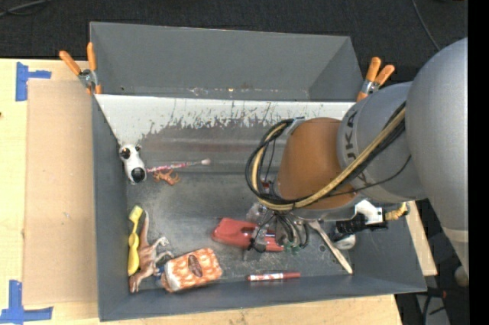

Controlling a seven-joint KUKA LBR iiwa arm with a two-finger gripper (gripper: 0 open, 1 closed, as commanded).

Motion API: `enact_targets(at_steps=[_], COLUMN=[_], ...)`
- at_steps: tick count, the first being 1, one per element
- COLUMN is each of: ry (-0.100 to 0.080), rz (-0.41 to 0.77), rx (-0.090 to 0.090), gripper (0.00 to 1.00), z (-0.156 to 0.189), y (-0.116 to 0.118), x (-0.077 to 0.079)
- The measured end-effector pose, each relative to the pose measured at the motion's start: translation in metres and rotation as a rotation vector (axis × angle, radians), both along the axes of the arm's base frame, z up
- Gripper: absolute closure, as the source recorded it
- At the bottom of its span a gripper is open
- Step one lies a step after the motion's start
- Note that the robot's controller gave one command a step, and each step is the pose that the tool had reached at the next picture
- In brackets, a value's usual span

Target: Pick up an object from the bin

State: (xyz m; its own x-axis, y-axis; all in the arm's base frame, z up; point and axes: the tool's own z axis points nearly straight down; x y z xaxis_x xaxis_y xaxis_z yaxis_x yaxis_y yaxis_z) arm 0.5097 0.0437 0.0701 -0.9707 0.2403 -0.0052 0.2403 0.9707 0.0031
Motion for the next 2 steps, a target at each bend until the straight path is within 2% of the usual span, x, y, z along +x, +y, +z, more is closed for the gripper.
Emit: enact_targets(at_steps=[1,2], ry=[0.000,0.009], rz=[0.000,0.036], rx=[0.000,-0.001], gripper=[1.00,1.00], z=[0.000,0.061], y=[0.000,0.004], x=[0.000,-0.002])
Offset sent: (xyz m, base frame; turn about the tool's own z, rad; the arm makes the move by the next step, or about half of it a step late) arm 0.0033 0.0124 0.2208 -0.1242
